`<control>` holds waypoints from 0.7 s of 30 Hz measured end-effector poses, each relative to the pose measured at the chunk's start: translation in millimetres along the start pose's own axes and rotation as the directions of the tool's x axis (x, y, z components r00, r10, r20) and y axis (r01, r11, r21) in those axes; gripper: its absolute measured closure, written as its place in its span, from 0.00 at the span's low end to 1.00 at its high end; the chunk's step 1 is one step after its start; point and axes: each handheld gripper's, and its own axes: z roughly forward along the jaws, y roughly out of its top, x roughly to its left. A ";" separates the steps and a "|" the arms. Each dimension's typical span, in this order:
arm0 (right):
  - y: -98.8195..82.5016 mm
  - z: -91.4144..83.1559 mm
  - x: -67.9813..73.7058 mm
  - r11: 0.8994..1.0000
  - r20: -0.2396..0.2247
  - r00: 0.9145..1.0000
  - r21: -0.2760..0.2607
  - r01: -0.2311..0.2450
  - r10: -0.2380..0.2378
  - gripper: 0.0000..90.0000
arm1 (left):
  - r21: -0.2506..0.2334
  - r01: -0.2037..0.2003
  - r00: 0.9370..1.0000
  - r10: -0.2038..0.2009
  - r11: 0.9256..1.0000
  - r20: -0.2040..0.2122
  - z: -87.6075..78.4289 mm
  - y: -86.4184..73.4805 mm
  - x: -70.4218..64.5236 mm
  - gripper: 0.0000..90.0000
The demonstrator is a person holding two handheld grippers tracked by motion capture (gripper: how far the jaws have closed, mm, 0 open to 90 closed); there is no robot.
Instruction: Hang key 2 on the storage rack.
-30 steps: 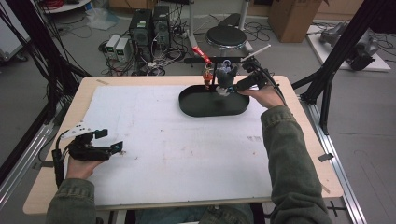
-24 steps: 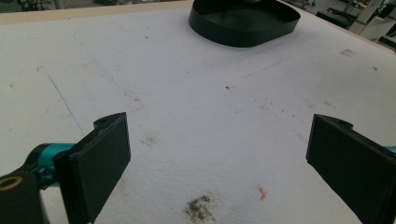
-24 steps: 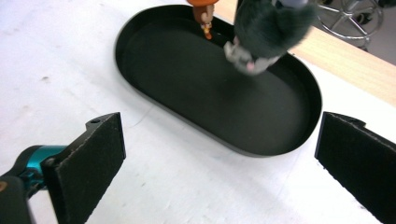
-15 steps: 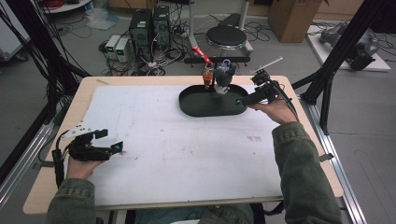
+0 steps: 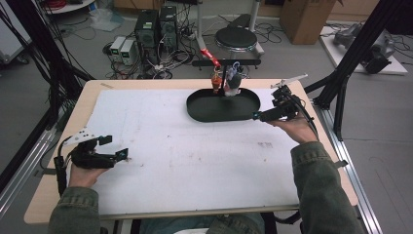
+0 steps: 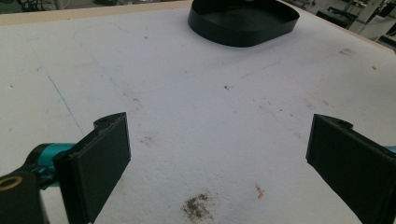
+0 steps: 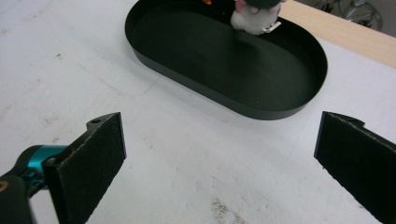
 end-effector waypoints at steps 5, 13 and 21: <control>-13.4 -3.4 0.5 1.000 0.012 1.000 -0.025 0.011 -0.011 0.01 | 0.003 -0.002 1.000 0.002 1.000 -0.001 -0.2 0.0 -0.2 0.08; -33.9 -9.1 -2.9 0.998 0.018 1.000 -0.059 0.007 -0.006 0.01 | 0.006 -0.003 1.000 0.003 1.000 -0.001 0.5 -0.1 0.5 0.08; -62.7 -9.1 -8.3 0.994 -0.005 1.000 -0.103 -0.027 0.027 0.01 | 0.010 -0.007 1.000 0.007 1.000 -0.002 2.2 -0.8 1.3 0.08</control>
